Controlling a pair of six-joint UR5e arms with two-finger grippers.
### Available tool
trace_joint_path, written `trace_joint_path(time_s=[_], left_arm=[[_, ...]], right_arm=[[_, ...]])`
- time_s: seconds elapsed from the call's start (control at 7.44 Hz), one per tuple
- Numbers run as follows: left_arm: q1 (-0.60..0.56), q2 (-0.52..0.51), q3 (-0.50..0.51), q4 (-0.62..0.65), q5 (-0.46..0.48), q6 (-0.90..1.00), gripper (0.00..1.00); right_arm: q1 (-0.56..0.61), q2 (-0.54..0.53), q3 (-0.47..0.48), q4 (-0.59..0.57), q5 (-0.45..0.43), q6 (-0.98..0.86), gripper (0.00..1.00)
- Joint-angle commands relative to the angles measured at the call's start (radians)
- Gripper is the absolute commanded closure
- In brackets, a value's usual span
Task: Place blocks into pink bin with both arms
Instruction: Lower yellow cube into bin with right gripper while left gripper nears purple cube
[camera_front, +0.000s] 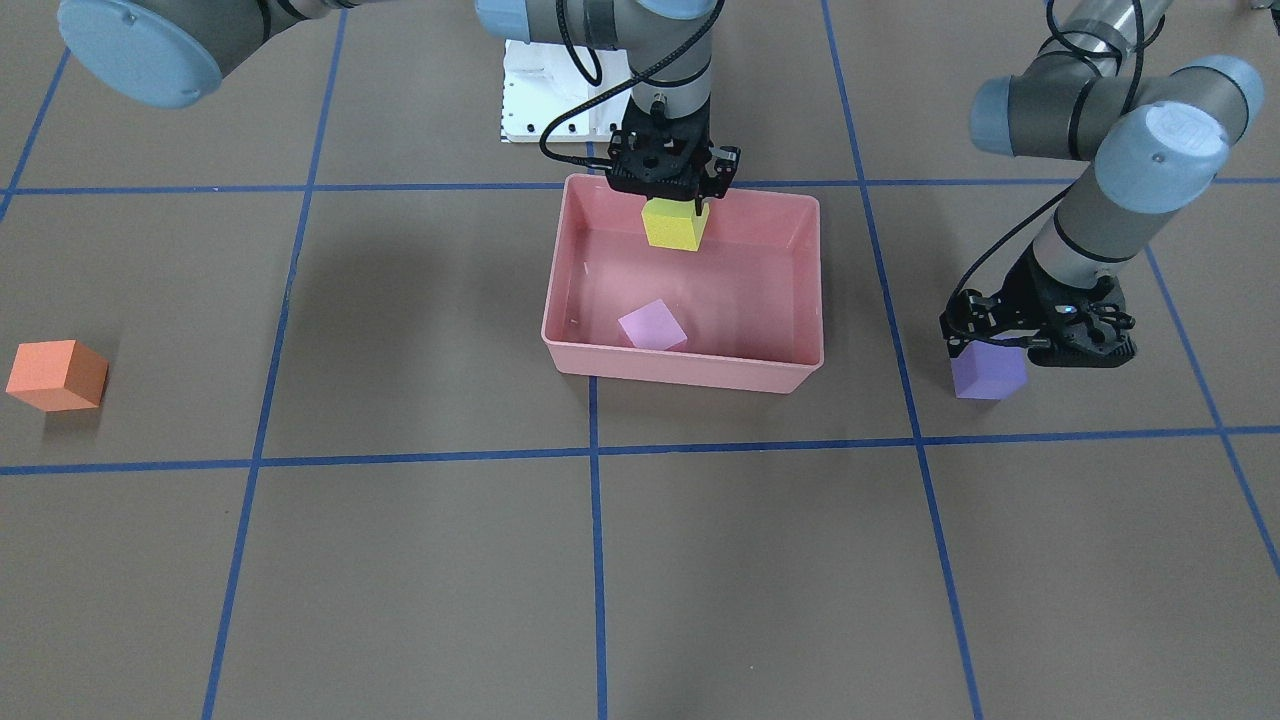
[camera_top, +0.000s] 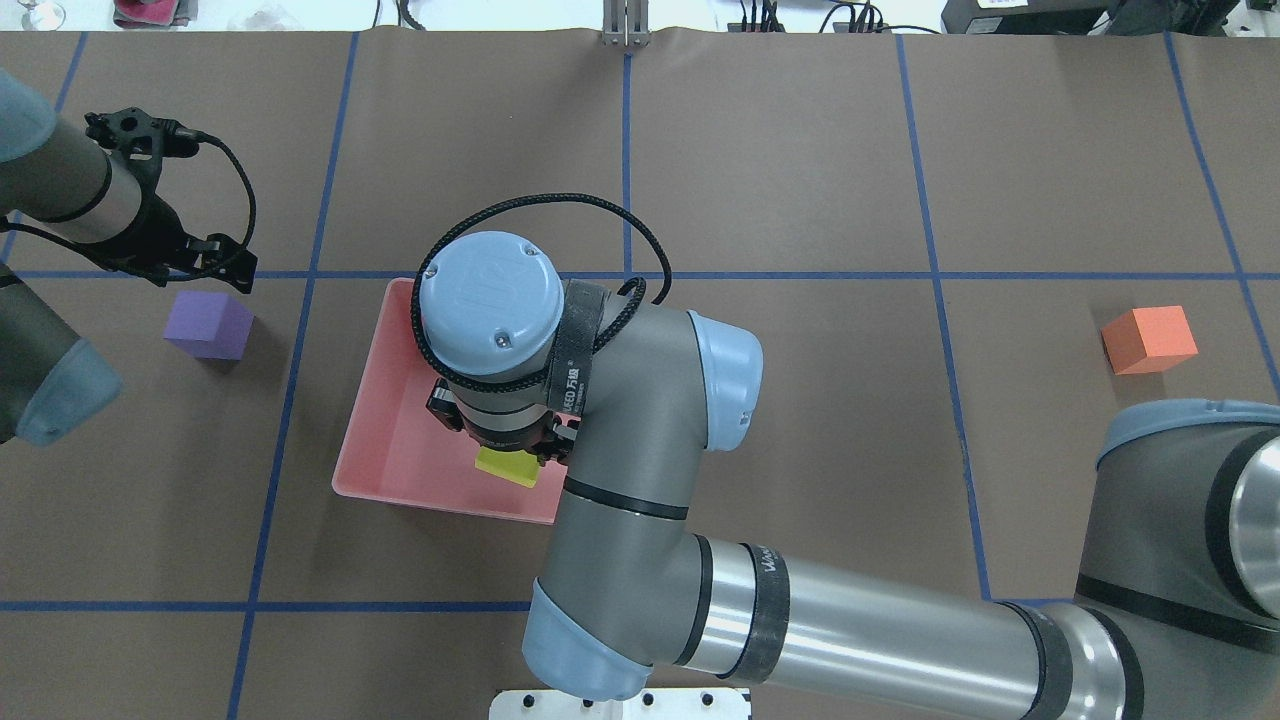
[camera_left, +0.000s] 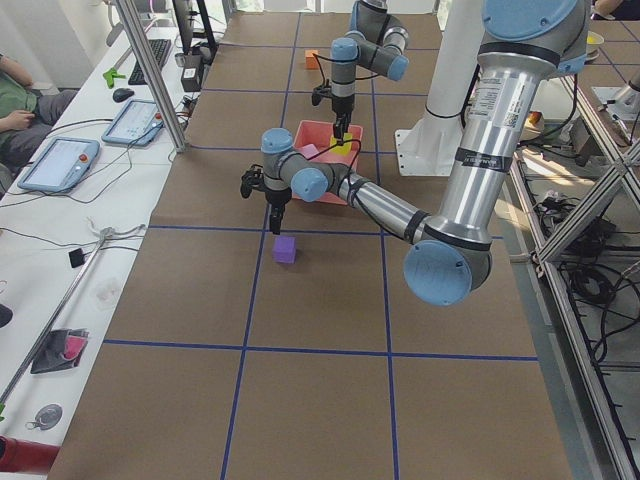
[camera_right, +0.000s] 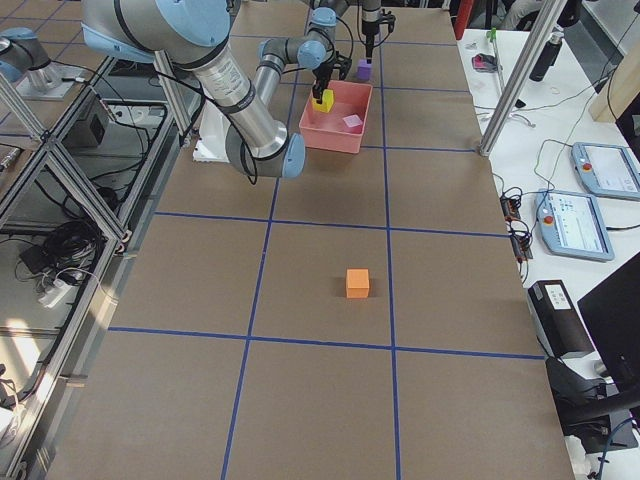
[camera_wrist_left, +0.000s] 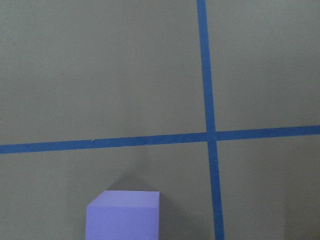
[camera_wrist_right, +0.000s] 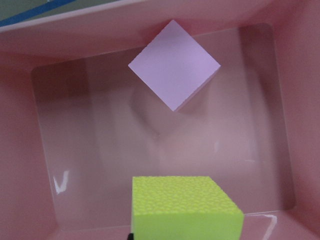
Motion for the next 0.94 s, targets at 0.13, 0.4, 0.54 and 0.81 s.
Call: trace_joint_path(time_s=[0.13,0.4,0.54,0.81], left_arm=[[-0.003,0.048,0.04,-0.056,0.005,0.03,0.01],[0.002,0.057,0.047,-0.067,0.005,0.024,0.01],[0.002,0.056,0.051,-0.067,0.005,0.021,0.01],[0.003,0.054,0.051,-0.067,0.004,0.013,0.01]], right_arm=[[0.0,-0.001,-0.011,0.003,-0.002,-0.001,1.0],[0.0,-0.001,-0.018,0.005,-0.012,-0.003,1.0],[0.0,-0.001,-0.02,0.005,-0.013,-0.004,1.0],[0.0,-0.001,-0.029,0.006,-0.019,-0.006,1.0]])
